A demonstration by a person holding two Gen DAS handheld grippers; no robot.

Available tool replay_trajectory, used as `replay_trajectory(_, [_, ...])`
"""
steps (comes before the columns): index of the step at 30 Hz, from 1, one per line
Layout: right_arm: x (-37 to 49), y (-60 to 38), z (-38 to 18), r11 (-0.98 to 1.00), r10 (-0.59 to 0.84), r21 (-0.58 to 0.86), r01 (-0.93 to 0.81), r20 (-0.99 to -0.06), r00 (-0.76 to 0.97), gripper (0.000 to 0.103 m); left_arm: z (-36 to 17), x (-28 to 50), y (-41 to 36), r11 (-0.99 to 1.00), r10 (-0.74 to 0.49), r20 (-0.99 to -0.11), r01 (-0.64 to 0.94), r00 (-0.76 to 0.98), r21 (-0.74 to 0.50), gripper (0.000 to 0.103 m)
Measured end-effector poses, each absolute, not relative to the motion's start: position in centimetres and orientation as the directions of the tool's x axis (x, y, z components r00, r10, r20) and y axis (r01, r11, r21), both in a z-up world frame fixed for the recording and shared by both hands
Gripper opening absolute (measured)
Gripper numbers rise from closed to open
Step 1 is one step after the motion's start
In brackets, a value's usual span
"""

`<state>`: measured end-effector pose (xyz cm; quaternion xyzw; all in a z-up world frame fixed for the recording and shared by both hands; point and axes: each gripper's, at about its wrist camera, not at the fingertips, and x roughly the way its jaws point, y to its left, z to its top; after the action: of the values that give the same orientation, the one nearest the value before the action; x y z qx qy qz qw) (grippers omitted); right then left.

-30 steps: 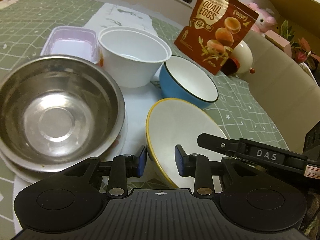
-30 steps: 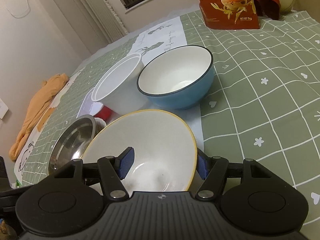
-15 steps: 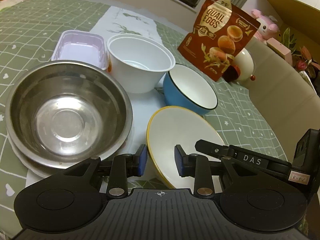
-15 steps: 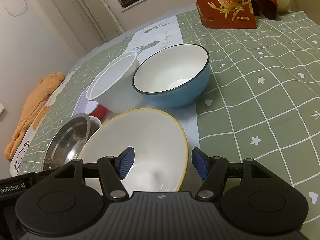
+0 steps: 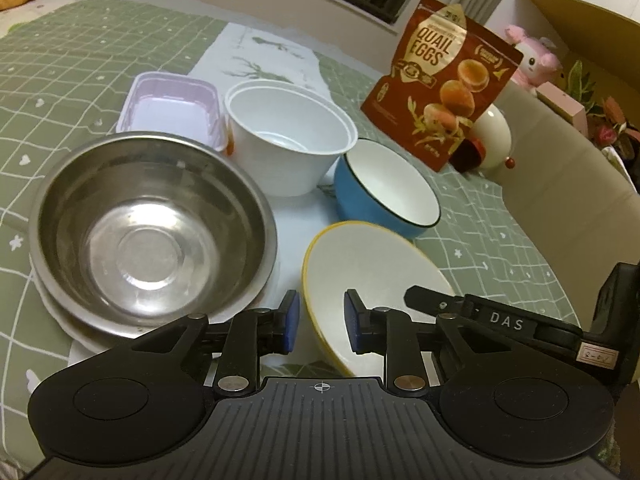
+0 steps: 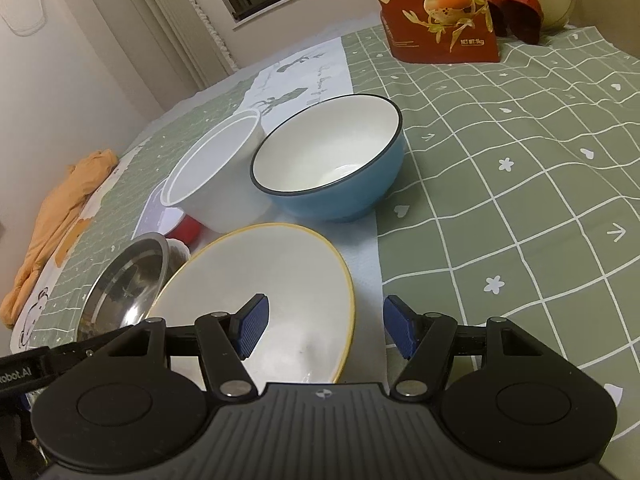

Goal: Organize plates and bowls

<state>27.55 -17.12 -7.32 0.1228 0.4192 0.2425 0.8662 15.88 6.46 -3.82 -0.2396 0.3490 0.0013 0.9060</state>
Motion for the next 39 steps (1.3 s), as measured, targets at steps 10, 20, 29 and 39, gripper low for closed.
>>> replay_trajectory(10, [25.4, -19.2, -3.4, 0.866, 0.493, 0.39, -0.312, -0.568, 0.659, 0.072, 0.7, 17.5, 7.3, 0.858, -0.276, -0.546, -0.053, 0.791, -0.511, 0.027])
replay_trajectory(20, [32.7, -22.4, -0.5, 0.872, 0.47, 0.432, -0.229, -0.611, 0.637, 0.076, 0.4, 29.4, 6.8, 0.9, -0.283, -0.686, -0.06, 0.67, -0.431, 0.027])
replay_trajectory(29, [39.1, -19.5, -4.8, 0.862, 0.497, 0.463, -0.206, -0.692, 0.524, 0.066, -2.6, 35.9, 7.8, 0.902, -0.288, -0.718, -0.074, 0.634, -0.426, 0.027])
replay_trajectory(39, [44.0, -15.9, -9.3, 0.84, 0.536, 0.513, -0.174, -0.739, 0.409, 0.06, -4.4, 41.0, 7.2, 0.933, -0.283, -0.759, -0.014, 0.587, -0.359, 0.03])
